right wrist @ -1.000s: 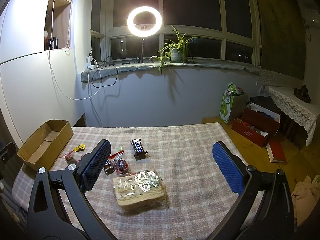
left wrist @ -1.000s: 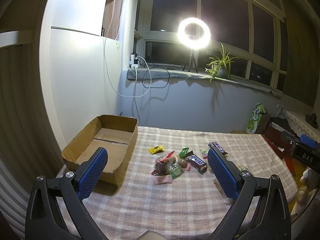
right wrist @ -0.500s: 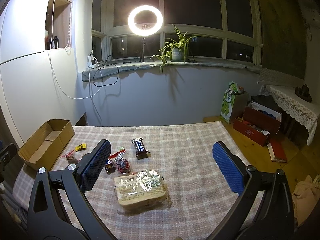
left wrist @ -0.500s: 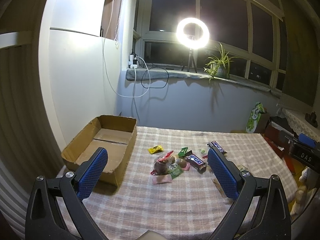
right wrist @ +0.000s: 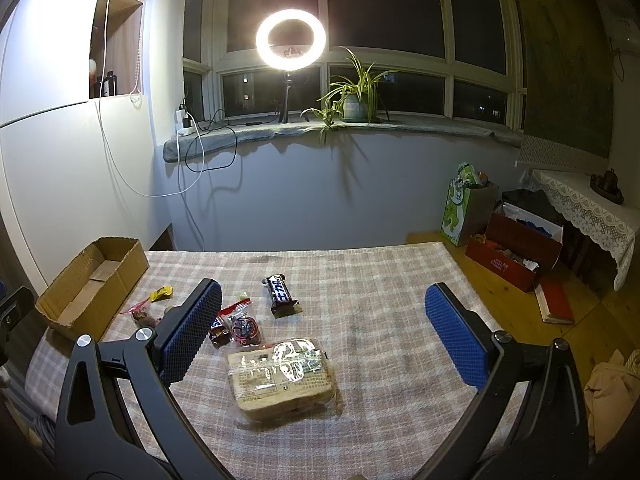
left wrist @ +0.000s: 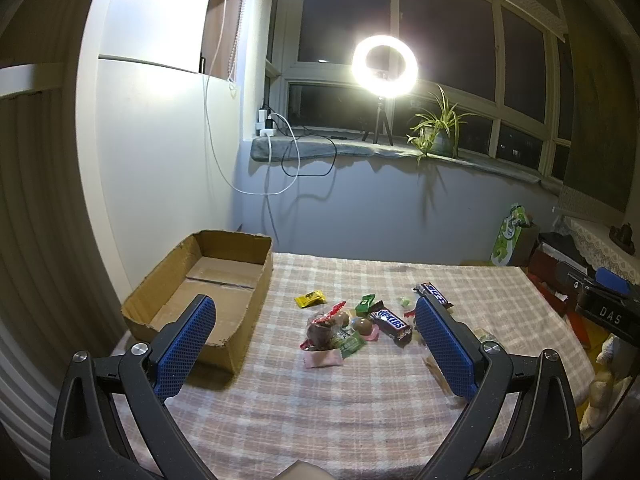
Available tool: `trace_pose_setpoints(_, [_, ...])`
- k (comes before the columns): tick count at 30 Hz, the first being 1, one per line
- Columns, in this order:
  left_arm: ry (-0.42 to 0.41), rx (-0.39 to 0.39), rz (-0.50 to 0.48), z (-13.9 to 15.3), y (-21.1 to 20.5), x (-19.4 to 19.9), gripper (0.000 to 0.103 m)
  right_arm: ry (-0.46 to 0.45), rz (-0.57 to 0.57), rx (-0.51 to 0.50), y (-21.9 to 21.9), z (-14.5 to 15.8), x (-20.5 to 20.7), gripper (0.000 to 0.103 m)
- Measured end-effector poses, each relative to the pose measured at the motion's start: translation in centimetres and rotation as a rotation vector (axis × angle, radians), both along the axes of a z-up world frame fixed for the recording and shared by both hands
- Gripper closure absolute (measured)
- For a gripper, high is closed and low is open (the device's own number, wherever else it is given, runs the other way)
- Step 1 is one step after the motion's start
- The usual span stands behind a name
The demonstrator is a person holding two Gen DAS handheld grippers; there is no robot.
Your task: Organize snacks
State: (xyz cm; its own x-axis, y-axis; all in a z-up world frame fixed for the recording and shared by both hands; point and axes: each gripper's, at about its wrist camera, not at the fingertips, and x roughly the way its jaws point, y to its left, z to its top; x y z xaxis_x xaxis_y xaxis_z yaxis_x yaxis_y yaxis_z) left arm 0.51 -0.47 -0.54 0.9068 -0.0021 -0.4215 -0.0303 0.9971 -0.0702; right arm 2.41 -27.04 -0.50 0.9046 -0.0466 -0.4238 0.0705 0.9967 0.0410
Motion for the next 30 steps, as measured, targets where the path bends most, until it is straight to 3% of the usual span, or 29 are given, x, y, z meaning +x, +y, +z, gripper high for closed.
trace_pose_setpoints(25, [0.004, -0.002, -0.009, 0.0, -0.4, 0.0, 0.003, 0.007, 0.001, 0.004, 0.0, -0.1, 0.2, 0.000])
trace_pose_setpoints(30, [0.019, -0.001, -0.026, -0.2, -1.3, 0.4, 0.003, 0.031, 0.006, 0.006, 0.2, -1.6, 0.6, 0.000])
